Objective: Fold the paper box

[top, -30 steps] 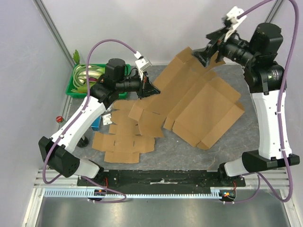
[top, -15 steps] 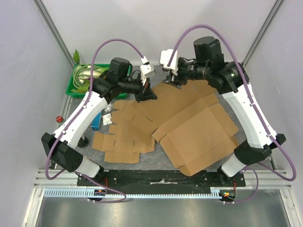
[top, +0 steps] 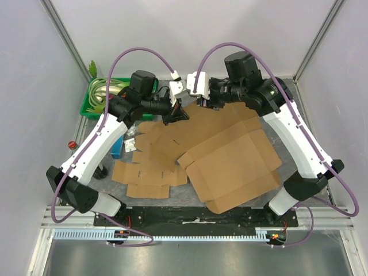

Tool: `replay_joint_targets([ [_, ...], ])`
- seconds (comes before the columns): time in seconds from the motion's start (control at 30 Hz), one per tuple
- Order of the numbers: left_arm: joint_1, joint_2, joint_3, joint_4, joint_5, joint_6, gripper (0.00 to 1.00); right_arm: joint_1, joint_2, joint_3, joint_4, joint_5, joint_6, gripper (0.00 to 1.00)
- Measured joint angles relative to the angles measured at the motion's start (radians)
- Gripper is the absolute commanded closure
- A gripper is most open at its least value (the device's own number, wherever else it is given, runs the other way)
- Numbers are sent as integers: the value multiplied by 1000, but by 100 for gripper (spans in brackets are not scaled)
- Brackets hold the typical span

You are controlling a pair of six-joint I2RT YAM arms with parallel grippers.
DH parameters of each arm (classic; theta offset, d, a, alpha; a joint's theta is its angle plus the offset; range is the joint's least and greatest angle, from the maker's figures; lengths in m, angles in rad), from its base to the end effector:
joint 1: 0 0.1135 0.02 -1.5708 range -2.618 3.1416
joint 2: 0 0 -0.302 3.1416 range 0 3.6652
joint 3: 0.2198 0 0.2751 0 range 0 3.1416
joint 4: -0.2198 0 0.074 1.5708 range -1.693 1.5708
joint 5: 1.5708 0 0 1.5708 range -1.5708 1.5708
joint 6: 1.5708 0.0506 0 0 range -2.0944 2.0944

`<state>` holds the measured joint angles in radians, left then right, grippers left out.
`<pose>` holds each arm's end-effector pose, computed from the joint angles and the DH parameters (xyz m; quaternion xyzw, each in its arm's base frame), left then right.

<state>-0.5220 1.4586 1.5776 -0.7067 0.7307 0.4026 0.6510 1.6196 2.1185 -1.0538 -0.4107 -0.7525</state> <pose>0.2767 -0.1981 0.4431 0.5182 0.6618 -0.3407 0.4213 0.2615 0.2246 0.5328 -0.6279 0.5892 0.1538 0.4846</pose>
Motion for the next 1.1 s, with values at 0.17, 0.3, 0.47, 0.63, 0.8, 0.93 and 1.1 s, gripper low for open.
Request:
replay_joint_targets([
  [0.17, -3, -22, -17, -11, -24, 18, 92, 11, -10, -40, 16, 18, -16, 70],
  [0.3, -2, -23, -29, 8, -46, 21, 87, 13, -26, -66, 13, 20, -26, 100],
  [0.47, 0, -65, -88, 177, -92, -26, 43, 13, -55, -104, -6, 21, -34, 100],
  [0.63, 0, -171, -195, 412, -178, -137, 33, 11, -106, -200, 15, 67, -33, 100],
  [0.8, 66, -288, -358, 583, -275, -251, 31, -57, -166, -250, 26, 64, -32, 100],
  [0.93, 175, -325, -466, 700, -309, -357, 32, -145, -232, -304, 58, 41, -25, 100],
  [1.1, 207, -340, -587, 824, -254, -376, 31, -193, -283, -360, 80, 1, -16, 100],
])
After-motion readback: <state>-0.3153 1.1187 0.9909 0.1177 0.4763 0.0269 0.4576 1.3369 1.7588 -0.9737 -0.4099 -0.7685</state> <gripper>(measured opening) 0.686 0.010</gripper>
